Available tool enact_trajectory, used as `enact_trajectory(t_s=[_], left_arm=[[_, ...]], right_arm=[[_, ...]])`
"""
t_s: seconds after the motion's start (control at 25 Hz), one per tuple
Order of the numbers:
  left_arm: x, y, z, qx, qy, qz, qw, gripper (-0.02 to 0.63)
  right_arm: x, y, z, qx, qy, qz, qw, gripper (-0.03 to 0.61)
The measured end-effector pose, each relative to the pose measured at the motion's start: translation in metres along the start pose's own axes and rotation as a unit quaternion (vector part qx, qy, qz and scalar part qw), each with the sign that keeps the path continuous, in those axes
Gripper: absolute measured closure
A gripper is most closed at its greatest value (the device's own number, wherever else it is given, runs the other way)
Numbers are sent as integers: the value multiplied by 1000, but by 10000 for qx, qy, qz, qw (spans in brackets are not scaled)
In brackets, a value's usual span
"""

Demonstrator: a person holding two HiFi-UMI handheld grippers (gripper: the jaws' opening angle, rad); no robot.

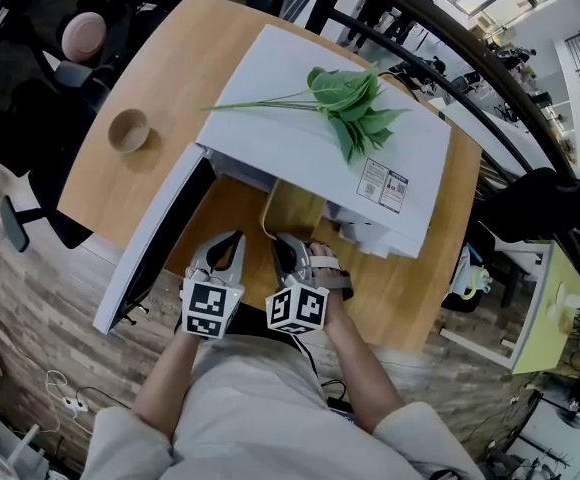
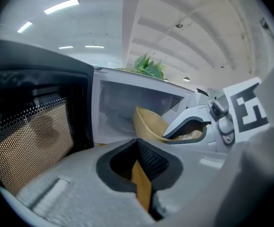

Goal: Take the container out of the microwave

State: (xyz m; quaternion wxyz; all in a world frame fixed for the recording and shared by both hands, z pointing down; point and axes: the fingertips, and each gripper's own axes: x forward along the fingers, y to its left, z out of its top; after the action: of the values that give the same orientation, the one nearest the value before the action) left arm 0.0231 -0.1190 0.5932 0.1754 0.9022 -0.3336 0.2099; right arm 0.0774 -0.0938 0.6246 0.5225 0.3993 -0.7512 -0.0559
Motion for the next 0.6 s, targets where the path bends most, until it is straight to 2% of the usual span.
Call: enact_trajectory(t_s=[0.24,0.6], left_arm=[[-1,-3,4,55,-80,47,9999,611],[-5,-12,6,138,-116,55,9998,611]], right_arm=[[-9,5,3,211,-184,74,9996,538],[-26,9,13,949,-725,191,9927,540]])
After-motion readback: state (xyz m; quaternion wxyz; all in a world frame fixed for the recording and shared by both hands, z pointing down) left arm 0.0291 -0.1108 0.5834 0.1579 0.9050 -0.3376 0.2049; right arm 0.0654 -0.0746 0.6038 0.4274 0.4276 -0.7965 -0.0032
